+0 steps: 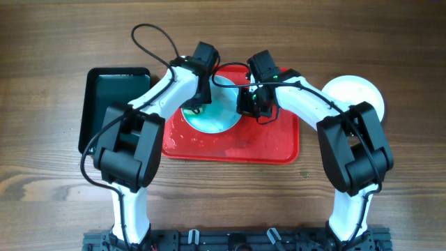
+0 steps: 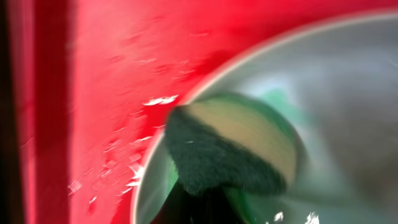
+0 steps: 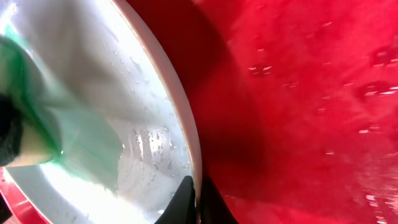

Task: Clean dirty plates on tray and stack at the side
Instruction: 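Scrub the held plate with the sponge in the left gripper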

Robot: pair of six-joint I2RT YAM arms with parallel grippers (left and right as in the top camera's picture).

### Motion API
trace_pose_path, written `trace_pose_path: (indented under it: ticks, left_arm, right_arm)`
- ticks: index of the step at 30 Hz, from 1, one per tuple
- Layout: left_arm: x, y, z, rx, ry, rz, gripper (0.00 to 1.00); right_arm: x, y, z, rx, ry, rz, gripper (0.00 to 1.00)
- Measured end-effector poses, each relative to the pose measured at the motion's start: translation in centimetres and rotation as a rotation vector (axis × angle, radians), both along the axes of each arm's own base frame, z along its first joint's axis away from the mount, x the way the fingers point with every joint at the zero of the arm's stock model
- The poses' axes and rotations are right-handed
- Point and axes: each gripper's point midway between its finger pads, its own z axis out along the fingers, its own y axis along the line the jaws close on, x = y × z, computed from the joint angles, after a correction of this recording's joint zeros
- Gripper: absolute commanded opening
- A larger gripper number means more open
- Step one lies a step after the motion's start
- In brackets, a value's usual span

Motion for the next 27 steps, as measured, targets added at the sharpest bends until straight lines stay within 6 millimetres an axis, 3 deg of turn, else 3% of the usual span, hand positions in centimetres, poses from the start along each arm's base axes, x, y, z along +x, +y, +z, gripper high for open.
trace_pose_path:
  ticks: [3,6,9,12,15,20,24,27]
  left_arm:
    - [-0.6,-3.1,0.1,-0.195,0.068,-0.208,0.04]
    - [-2.9,-6.9,0.4,-0.400,0.148,-0.355,0.04]
    - [-3.7,-8.6,0.4,-0.491,0.169,-0.406,0.04]
    - [-2.7,-9.5,0.5,-0.526,0.130,-0.393,0.04]
    - [-0.7,-8.9,0.3,-0.486,0.067,-0.275,0.04]
    - [1.1,-4.4,0.0,-0.261,-0.005,0.028,0.04]
    - [-0.6,-2.2,0.0,-0.153,0.055,0.071,0.04]
    - [-3.1,-2.4,0.0,-0.194,0.185,-0.070,0.04]
  right_arm:
    - [0.1,-0.3,0.0,-0.006,0.000,-0.007,0.04]
    - [0.2,-0.4,-0.1,-0.008,-0.005,-0.002,0.04]
    - [0.2,-0.4,-0.1,-0.009,-0.008,0.005,0.04]
    - [0.2,-0.4,-0.1,-0.009,-0.008,0.005,0.04]
    - [0.2,-0.4,0.0,-0.008,-0.009,0.006,0.04]
    - [0.3,-0.1,0.0,-0.004,-0.018,0.013,0.04]
    - [-0.1,0.5,0.1,0.010,-0.014,0.033,0.04]
    - [-0.3,0.5,0.0,0.007,-0.013,0.051,0.04]
